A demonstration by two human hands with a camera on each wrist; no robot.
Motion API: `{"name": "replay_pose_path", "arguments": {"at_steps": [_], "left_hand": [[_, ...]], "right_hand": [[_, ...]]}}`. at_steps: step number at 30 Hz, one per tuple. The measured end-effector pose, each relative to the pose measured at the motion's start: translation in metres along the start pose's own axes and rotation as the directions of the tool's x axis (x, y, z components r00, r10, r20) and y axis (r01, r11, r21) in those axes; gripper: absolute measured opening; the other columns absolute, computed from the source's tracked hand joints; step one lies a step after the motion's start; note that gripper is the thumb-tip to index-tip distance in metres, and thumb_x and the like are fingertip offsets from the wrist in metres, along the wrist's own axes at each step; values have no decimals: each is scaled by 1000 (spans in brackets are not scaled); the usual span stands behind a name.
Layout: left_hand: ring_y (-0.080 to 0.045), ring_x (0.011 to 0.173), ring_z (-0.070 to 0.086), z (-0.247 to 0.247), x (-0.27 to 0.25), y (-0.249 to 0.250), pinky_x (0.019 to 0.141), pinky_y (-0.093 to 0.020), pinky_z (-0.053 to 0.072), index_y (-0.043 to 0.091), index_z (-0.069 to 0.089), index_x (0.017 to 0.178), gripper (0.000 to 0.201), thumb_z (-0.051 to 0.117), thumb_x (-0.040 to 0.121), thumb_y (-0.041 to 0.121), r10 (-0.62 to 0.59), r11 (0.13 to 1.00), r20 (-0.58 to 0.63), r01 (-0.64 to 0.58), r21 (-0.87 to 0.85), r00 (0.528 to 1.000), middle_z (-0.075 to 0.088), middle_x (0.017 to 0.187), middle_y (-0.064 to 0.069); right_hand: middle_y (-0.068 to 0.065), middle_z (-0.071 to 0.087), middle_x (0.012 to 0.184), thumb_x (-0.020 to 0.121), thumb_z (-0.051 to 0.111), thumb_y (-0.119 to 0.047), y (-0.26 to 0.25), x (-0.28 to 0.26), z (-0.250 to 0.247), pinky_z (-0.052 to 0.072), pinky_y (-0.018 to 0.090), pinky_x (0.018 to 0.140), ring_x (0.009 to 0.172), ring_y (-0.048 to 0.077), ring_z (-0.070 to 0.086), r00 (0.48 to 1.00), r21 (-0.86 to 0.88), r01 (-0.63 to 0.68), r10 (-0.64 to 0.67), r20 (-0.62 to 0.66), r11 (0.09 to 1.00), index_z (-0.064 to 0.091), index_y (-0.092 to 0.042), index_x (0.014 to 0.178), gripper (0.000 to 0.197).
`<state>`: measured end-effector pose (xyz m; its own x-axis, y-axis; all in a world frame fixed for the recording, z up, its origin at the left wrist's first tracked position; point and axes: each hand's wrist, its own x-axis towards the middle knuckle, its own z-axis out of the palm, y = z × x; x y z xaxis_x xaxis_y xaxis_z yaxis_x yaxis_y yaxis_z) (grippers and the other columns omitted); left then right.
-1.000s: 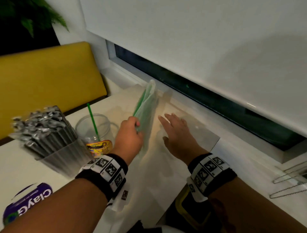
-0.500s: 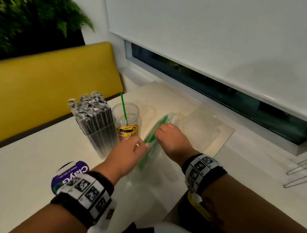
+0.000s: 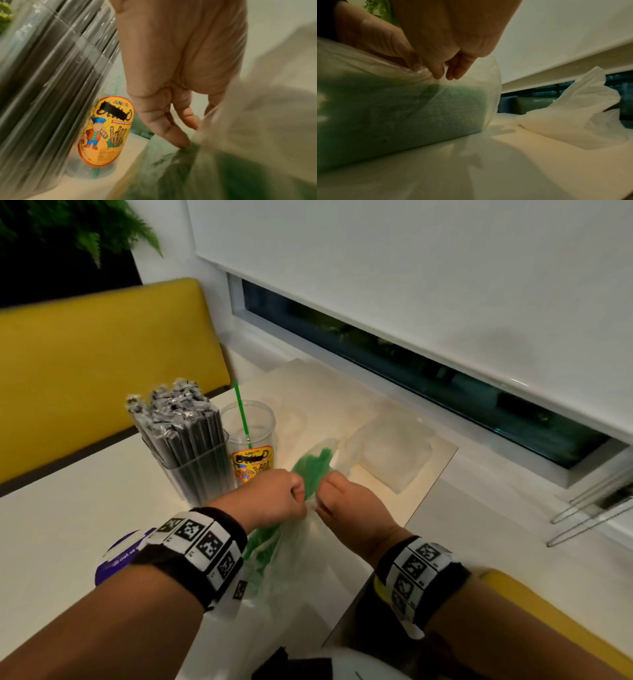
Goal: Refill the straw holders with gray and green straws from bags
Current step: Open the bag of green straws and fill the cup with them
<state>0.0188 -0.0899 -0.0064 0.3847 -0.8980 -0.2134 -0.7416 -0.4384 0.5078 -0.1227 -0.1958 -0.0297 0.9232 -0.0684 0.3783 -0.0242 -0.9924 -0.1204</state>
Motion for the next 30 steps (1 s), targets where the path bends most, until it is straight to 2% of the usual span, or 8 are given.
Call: {"name": "replay_pose_path", "arguments": {"at_steps": [5,10,13,16,20,23,28,30], "left_hand": [[3,61,54,-8,-12,3,60,-24,43,28,66,67,22,80,76,42,63,985,108,-45,-167,992,62,65,15],[-11,59,45,-18,-22,17,60,-30,37,23,53,58,36,82,76,36,155,943,11,-144,-301,988,50,61,5],[-6,56,44,-37,-29,23,57,-22,39,26,58,67,30,78,74,48,143,830,45,-95,-549,989,49,60,10],[-2,56,49,-38,-30,31,51,-14,44,22,57,88,11,62,92,32,51,637,95,41,-770,994,53,68,8],[-8,58,62,-18,-21,27,48,-19,48,13,55,86,14,56,98,6,-68,628,109,128,-767,992,63,75,-2],[-9,52,66,-13,-17,8,48,-26,57,12,50,83,21,44,103,5,-303,447,117,249,-859,946,60,74,-6],[-8,33,53,-9,-22,-12,32,-20,43,10,50,78,27,41,98,-6,-485,291,180,352,-889,856,54,54,-2],[-9,32,47,-6,-22,-6,32,-21,39,10,49,75,27,42,97,-4,-461,323,174,347,-880,870,49,52,-1]], "right_hand": [[10,59,84,67,83,-6,3,-23,-3,46,27,37,49,28,57,981,119,-136,151,-126,984,57,-13,91,36],[6,59,83,79,62,-21,0,-9,-30,46,28,43,61,20,55,942,63,-103,118,-315,993,53,-16,81,11],[6,63,80,81,63,-12,0,-2,-46,46,29,50,67,19,56,896,44,-49,63,-440,998,56,-12,80,6],[6,70,94,84,62,-15,-3,0,-49,50,27,62,74,19,63,893,141,-45,104,-439,989,60,-13,89,6],[3,72,100,86,51,-23,-3,-8,-34,50,24,65,80,17,65,979,94,-25,43,-201,995,48,-21,95,10],[4,67,89,86,44,-20,9,-26,-16,53,32,61,77,26,64,985,-62,-97,105,138,993,57,-16,92,15],[10,62,119,94,48,-13,19,-46,-42,49,39,97,112,31,60,577,-249,-52,233,783,967,57,-8,123,31],[7,66,112,94,48,-17,12,-32,-55,51,38,95,105,26,63,628,-211,-7,169,759,977,63,-11,118,29]]}}
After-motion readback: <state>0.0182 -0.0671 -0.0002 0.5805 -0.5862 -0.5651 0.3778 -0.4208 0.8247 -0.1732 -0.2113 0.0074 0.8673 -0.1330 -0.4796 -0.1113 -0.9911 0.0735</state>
